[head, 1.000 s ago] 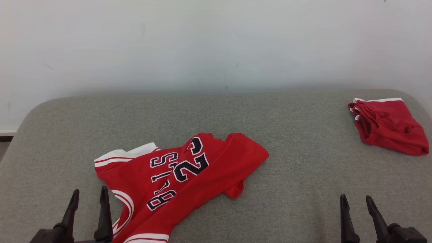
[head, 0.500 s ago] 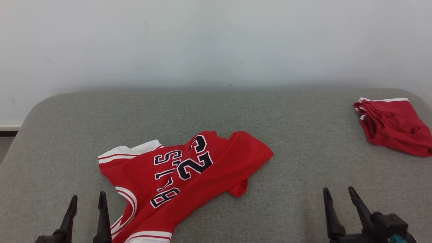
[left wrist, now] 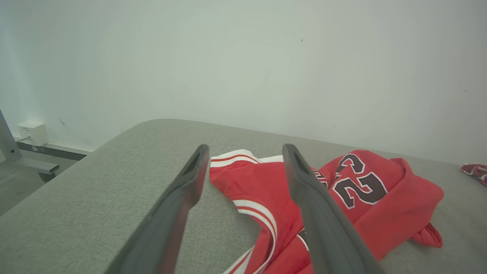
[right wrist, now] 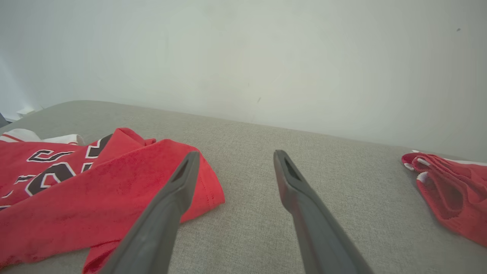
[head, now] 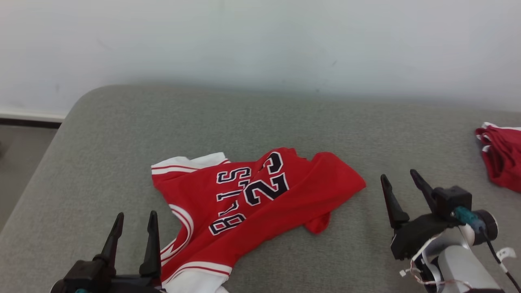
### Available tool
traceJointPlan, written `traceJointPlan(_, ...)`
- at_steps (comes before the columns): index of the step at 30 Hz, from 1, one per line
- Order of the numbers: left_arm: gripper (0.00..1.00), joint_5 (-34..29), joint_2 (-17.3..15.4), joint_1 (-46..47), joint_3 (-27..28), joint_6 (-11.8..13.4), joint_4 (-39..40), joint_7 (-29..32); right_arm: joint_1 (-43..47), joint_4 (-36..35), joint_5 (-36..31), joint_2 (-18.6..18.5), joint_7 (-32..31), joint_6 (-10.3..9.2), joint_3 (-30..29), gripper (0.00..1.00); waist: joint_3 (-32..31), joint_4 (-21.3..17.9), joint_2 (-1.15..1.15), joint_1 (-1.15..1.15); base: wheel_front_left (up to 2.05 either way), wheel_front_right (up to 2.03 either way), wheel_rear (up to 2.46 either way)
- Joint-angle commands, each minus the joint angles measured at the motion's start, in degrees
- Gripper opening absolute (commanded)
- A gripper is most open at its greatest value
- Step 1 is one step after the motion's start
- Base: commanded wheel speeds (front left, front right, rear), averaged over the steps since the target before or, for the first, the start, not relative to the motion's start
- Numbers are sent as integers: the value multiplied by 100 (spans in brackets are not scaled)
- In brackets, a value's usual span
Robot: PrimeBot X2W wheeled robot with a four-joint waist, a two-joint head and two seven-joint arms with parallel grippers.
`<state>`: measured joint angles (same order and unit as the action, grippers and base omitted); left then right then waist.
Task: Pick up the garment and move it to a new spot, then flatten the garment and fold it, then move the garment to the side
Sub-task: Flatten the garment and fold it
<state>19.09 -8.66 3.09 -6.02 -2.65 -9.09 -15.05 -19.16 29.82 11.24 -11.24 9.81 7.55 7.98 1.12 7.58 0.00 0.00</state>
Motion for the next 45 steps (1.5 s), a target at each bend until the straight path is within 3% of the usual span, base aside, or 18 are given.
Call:
traceJointPlan(1,100,-95,64,141,1,-71,-56,-16,-222,240,46,-53,23,-15,30,100,254,347,0,0,0,0,0)
traceJointPlan(12,100,-223,342,527,14,-318,-281,-16,-1239,2005,227,-162,-11,-15,172,100,609,878,0,0,0,0,0)
traceJointPlan(20,100,-309,440,682,53,-436,-428,-16,-1682,3213,643,-1,20,-16,188,99,778,1080,0,0,0,0,0)
traceJointPlan(21,100,-316,450,693,65,-441,-434,-17,-1722,3277,735,23,40,-15,195,0,786,1083,0,0,0,0,0)
traceJointPlan(26,100,-364,469,657,177,-450,-460,-17,-1721,3358,1031,75,205,-15,419,0,755,953,0,0,0,0,0)
traceJointPlan(32,100,-432,478,495,361,-469,-468,-17,-1515,2844,1426,-79,506,-15,611,0,569,637,0,0,0,0,0)
traceJointPlan(38,100,-454,487,249,535,-478,-444,-17,-774,1449,1679,-417,541,-15,401,0,305,277,0,0,0,0,0)
traceJointPlan(45,100,-482,513,-78,737,-470,-391,-17,725,-185,1686,-620,541,-16,-516,0,110,-179,0,0,0,0,0)
